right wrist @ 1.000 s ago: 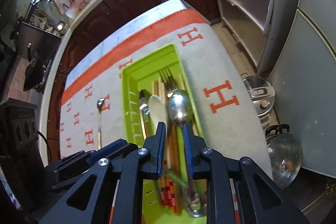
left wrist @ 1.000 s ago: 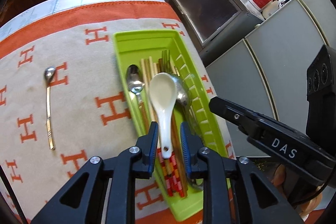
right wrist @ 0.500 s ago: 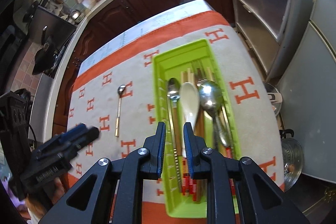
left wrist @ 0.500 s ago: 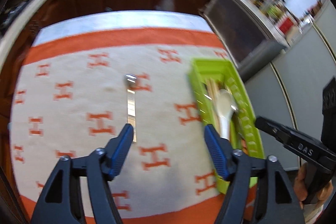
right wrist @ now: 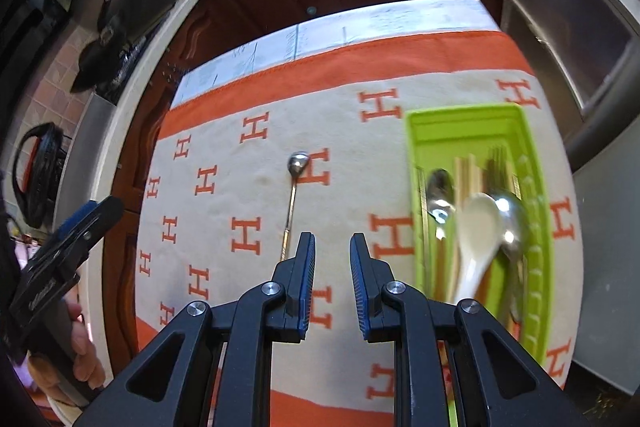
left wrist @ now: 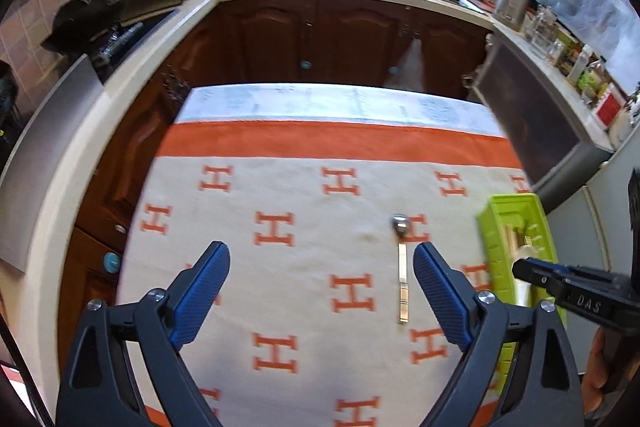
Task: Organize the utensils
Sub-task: 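Move the right tool to the gold-handled teaspoon and grasp its handle, then carry the teaspoon into the green tray and open the right tool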
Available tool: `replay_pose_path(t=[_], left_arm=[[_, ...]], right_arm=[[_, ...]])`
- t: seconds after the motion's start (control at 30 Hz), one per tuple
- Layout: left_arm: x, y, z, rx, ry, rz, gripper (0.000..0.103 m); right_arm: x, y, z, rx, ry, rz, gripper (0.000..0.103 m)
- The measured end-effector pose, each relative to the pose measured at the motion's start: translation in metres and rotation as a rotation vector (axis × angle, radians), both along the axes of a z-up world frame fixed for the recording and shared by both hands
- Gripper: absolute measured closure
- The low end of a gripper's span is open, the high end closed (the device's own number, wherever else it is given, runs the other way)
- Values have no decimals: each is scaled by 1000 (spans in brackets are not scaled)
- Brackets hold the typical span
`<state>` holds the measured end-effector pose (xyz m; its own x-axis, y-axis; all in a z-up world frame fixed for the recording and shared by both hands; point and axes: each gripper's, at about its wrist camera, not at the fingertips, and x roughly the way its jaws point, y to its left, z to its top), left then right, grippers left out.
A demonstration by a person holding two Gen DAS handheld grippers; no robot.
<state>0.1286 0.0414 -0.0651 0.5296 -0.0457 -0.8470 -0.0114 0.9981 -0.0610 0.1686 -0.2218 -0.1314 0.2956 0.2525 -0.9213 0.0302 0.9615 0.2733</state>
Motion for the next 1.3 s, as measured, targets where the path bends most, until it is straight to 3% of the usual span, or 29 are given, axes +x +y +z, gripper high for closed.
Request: replay_pose_path(t=[0.13,0.4,0.57,0.97,1.1,1.17,1.3], left_arm=[[5,17,-16,21,19,22,1],[12,35,-63,0,107,40,1],[14,46,-84,-17,139,54,1],[15,57,-105,-84,180,68,1],[14,58,-107,-94,185,70,1],[13,58,-107,-98,186,74,1],[11,59,-105,-103,183,75,1]], right_arm=[[29,27,-20,-9,52,25,79],[73,73,-92,-68,199,47,78],[86,86,-121,-111,236,41,78],[86,133,-133,-339,196,126,78],[85,130,-132,-324,188,98,87],[85,123,-131,-298,187,92,98],[82,104,-129,-185,189,76,99]])
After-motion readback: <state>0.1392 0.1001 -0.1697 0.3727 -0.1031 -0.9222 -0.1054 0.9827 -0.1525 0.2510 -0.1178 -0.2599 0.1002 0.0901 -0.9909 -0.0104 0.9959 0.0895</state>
